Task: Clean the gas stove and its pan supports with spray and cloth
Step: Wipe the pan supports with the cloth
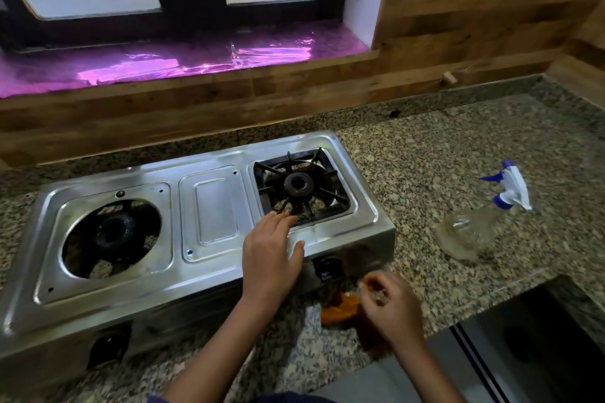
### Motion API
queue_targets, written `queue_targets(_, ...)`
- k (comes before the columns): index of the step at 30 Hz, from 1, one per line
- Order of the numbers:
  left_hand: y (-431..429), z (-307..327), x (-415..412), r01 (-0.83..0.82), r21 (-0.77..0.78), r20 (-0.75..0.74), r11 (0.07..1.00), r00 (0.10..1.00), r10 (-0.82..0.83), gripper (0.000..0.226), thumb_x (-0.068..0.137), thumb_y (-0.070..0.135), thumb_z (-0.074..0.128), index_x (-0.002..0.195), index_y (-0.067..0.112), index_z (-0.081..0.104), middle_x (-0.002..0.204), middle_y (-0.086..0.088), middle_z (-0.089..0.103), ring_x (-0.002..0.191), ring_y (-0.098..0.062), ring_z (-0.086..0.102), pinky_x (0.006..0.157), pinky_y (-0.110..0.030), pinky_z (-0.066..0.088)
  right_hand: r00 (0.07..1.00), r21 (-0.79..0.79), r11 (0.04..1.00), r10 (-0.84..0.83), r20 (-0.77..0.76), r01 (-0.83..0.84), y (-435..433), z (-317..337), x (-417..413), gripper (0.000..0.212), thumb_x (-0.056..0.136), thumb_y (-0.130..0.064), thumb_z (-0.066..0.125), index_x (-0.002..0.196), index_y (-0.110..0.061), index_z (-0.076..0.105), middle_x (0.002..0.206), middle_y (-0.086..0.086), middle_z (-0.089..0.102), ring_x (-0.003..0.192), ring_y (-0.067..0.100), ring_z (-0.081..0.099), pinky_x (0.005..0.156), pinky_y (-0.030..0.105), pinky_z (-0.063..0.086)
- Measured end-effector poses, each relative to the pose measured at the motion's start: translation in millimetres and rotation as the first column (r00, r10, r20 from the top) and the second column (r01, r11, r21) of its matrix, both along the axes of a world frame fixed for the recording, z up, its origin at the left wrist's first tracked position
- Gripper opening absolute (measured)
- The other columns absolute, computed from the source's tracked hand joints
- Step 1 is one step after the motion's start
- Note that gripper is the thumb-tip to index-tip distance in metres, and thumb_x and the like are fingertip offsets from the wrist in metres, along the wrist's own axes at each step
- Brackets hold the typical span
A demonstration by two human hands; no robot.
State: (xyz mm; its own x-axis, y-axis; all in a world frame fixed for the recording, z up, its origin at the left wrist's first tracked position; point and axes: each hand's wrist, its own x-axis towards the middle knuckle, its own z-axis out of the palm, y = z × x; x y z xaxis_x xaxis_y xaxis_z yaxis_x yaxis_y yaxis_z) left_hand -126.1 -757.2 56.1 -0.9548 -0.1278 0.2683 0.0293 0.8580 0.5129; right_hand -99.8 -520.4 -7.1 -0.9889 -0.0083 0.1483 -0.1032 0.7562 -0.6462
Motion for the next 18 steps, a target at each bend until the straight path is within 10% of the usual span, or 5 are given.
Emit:
queue_targets(4, 2, -3, 18, 0.154, 0.026, -0.044, 0.988, 0.987, -0.153, 0.037, 0.082, 0.027, 0.067, 0.119, 0.020, 0.065, 0.124, 0.002, 0.064, 0.125, -0.019, 0.053, 0.102, -0.040, 0.045, 0.929, 0.156, 0.932, 0.288, 0.234, -0.328, 6, -30, 14, 0.058, 0.074, -0.063, 0.063, 0.123, -0.033, 0.063, 0.118, -0.008, 0.063, 0.107, 0.012, 0.058, 0.087, 0.033, 0.051)
queue_targets(8, -19, -7, 43, 0.229, 0.061, -0.039, 0.971, 0.973, -0.227, 0.033, 0.084, 0.027, 0.067, 0.116, 0.021, 0.067, 0.123, 0.003, 0.064, 0.123, -0.017, 0.054, 0.102, -0.040, 0.045, 0.905, 0.191, 0.901, 0.337, 0.260, -0.390, -8, -35, 7, 0.048, 0.079, -0.064, 0.051, 0.110, -0.032, 0.071, 0.105, -0.007, 0.066, 0.098, 0.017, 0.062, 0.077, 0.029, 0.049)
queue_targets(13, -84, -4, 85, 0.178, 0.086, -0.105, 0.980, 0.980, -0.168, 0.027, 0.085, 0.024, 0.068, 0.112, 0.021, 0.069, 0.119, 0.005, 0.065, 0.120, -0.015, 0.056, 0.099, -0.037, 0.046, 0.835, -0.145, 0.888, 0.460, 0.302, -0.437, -76, -16, 17, 0.042, 0.074, -0.076, 0.058, 0.101, -0.047, 0.071, 0.092, -0.024, 0.069, 0.091, -0.002, 0.065, 0.080, 0.015, 0.049)
queue_targets(18, -180, 2, 132, 0.014, 0.121, -0.188, 0.993, 0.982, 0.009, 0.024, 0.085, 0.020, 0.069, 0.109, 0.021, 0.070, 0.115, 0.006, 0.067, 0.117, -0.013, 0.058, 0.098, -0.035, 0.046, 0.627, -0.435, 0.731, 0.679, 0.382, -0.526, -212, 11, 65, 0.010, 0.083, -0.035, 0.072, 0.092, -0.040, 0.074, 0.094, -0.018, 0.073, 0.090, -0.003, 0.066, 0.081, 0.015, 0.048)
